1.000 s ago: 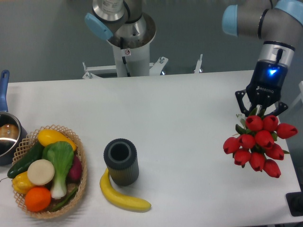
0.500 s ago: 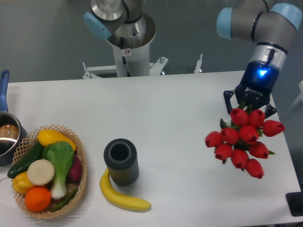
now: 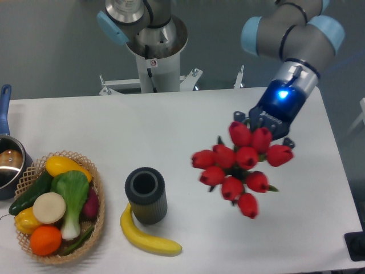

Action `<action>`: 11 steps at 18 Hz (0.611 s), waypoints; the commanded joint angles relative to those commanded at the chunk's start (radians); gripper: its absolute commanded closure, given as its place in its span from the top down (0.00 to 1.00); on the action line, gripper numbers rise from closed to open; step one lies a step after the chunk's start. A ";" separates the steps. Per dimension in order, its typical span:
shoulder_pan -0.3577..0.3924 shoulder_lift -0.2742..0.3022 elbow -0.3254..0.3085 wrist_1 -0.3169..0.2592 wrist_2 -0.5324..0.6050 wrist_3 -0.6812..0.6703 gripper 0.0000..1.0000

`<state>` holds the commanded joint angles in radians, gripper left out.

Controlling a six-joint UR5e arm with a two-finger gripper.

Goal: Insert the flowers into the vase
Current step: 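Carry the tulip bunch over the black vase opening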

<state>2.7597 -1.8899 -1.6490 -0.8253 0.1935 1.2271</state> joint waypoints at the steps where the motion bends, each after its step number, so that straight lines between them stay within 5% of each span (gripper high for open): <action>1: -0.008 0.006 -0.011 0.002 -0.020 0.003 0.07; 11: -0.084 0.046 -0.160 0.002 -0.241 0.173 0.07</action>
<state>2.6753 -1.8439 -1.8085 -0.8237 -0.0474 1.4005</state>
